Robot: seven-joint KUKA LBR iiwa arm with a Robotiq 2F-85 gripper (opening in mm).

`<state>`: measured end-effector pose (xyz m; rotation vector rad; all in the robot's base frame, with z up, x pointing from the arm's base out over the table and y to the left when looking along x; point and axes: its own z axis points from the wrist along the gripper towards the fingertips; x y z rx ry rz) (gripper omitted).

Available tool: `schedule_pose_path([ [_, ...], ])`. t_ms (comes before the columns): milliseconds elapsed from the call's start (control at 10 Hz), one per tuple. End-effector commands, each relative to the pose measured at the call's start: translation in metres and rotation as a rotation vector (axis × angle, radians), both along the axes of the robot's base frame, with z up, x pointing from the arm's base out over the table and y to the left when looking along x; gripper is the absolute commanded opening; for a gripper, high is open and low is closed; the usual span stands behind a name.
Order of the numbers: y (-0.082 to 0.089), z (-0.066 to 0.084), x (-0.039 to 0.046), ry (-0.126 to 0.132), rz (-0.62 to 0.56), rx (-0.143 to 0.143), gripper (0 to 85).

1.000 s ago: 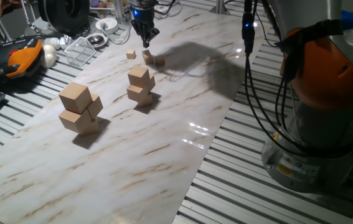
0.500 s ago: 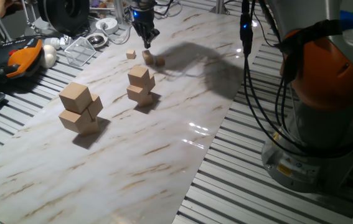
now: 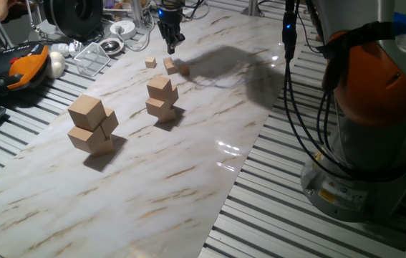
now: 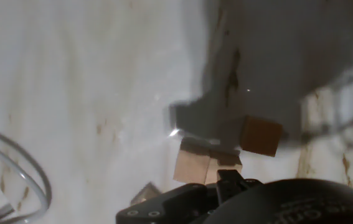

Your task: Stack the blocks into a cross shape

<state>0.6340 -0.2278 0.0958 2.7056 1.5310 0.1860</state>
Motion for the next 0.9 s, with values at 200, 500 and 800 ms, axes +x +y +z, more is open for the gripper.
schedule_pose_path([
  [200, 0.0003, 0.0012, 0.0010, 0.004, -0.064, 0.002, 0.0],
  [500, 0.0015, 0.0014, 0.0020, 0.016, -0.055, -0.013, 0.0],
  [800, 0.0008, 0.0000, 0.0025, 0.030, -0.084, -0.012, 51.0],
])
